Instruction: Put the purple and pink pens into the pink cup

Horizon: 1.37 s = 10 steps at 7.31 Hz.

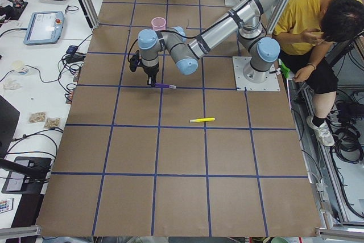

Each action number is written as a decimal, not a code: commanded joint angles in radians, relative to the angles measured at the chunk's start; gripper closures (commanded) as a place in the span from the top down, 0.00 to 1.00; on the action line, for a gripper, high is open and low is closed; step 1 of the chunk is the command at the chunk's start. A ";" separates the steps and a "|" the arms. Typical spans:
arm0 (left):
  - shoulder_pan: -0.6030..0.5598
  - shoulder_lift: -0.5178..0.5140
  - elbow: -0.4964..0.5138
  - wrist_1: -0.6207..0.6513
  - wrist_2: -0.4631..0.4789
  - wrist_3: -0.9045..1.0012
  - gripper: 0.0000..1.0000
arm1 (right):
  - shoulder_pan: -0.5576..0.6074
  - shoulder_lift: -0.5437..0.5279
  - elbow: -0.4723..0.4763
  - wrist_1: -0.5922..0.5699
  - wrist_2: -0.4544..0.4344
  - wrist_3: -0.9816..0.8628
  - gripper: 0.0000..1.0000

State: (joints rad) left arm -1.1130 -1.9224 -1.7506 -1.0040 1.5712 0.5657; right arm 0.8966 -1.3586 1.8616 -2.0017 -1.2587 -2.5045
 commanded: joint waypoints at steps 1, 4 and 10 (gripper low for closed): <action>-0.002 0.026 0.000 -0.002 -0.054 0.002 0.00 | 0.216 -0.146 0.004 0.034 -0.011 0.207 0.22; -0.039 0.043 -0.001 -0.004 -0.056 0.002 0.00 | 0.524 -0.160 -0.010 -0.017 -0.047 0.567 0.26; -0.048 0.063 -0.001 -0.025 -0.145 0.002 0.00 | 1.111 0.207 -0.414 -0.049 -0.549 1.272 0.25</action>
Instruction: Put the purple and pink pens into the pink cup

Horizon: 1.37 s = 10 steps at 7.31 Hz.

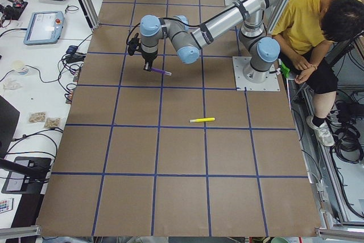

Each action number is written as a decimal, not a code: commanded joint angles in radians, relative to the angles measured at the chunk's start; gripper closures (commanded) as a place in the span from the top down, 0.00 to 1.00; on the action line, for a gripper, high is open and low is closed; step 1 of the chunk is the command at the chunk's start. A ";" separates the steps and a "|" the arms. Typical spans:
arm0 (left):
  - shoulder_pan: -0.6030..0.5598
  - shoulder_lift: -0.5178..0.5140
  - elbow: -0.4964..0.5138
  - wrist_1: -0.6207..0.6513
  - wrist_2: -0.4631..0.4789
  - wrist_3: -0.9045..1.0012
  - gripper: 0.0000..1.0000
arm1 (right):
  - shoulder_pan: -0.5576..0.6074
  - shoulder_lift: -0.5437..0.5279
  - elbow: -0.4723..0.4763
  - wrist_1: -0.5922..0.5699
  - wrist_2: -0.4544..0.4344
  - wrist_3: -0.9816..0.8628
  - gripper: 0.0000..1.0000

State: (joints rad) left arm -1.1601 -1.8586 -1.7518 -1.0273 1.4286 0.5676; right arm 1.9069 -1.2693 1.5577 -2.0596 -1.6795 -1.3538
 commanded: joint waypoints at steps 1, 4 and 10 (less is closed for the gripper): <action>-0.001 -0.001 0.000 -0.004 -0.002 0.000 0.00 | 0.142 0.158 -0.129 0.010 -0.184 0.183 0.25; -0.001 0.004 0.000 -0.002 -0.049 0.000 0.00 | 0.199 0.218 -0.130 0.009 -0.277 0.326 0.25; -0.001 0.009 0.000 -0.002 -0.051 0.000 0.00 | 0.273 0.295 -0.150 -0.004 -0.419 0.357 0.59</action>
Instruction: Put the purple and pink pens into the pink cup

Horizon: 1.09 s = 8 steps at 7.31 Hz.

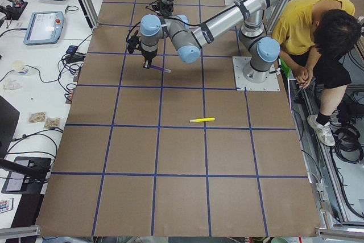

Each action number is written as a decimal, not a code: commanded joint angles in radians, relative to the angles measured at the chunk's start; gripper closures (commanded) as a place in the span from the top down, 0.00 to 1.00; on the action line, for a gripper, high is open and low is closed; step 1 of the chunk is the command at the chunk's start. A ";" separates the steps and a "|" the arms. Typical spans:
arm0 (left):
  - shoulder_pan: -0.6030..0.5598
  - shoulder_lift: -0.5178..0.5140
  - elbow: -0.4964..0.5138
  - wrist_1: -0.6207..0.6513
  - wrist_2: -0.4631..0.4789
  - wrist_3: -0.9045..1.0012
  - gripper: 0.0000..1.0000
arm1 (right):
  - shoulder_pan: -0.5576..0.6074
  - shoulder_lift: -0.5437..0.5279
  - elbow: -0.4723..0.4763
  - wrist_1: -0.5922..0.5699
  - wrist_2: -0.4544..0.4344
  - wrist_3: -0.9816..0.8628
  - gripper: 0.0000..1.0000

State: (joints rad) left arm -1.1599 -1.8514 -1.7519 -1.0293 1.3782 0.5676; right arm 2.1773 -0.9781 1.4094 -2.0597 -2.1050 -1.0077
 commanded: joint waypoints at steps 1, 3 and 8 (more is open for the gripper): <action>-0.001 0.004 -0.001 0.000 -0.002 0.000 0.00 | 0.002 0.004 -0.001 -0.002 0.010 0.012 0.99; -0.001 0.007 -0.001 0.000 -0.002 0.000 0.00 | 0.001 -0.001 -0.003 -0.002 0.010 0.011 1.00; -0.173 0.076 -0.015 0.118 -0.008 -0.014 0.00 | -0.265 -0.273 0.013 0.195 0.311 0.009 0.98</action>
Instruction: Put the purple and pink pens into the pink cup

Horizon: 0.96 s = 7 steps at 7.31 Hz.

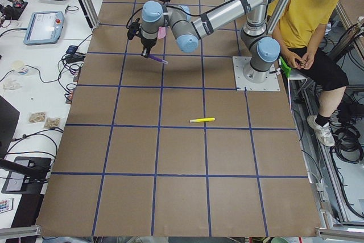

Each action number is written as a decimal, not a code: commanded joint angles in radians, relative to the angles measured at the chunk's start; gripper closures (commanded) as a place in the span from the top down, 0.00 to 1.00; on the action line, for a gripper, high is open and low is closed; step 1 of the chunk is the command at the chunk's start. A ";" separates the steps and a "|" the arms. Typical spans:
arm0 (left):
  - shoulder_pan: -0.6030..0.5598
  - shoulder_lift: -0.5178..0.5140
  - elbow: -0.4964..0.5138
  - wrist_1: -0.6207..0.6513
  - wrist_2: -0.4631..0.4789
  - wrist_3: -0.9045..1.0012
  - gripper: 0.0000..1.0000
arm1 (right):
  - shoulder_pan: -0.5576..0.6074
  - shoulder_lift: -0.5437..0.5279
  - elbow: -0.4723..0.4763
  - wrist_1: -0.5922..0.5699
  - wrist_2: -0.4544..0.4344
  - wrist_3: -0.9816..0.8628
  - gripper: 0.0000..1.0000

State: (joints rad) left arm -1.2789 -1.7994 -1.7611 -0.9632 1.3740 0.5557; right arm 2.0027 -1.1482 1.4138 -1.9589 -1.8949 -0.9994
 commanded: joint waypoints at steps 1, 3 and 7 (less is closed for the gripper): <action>-0.086 0.052 -0.009 0.069 -0.106 -0.003 0.00 | -0.140 -0.170 0.029 0.138 0.147 0.008 0.98; -0.140 0.063 -0.023 0.153 -0.214 -0.046 0.00 | -0.226 -0.308 0.139 0.161 0.207 0.067 0.97; -0.373 0.043 -0.272 0.821 -0.239 -0.149 0.00 | -0.429 -0.438 0.185 0.329 0.321 0.394 1.00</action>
State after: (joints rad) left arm -1.5932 -1.7532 -1.9533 -0.3307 1.1384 0.4700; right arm 1.6234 -1.5780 1.6303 -1.7085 -1.6137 -0.7404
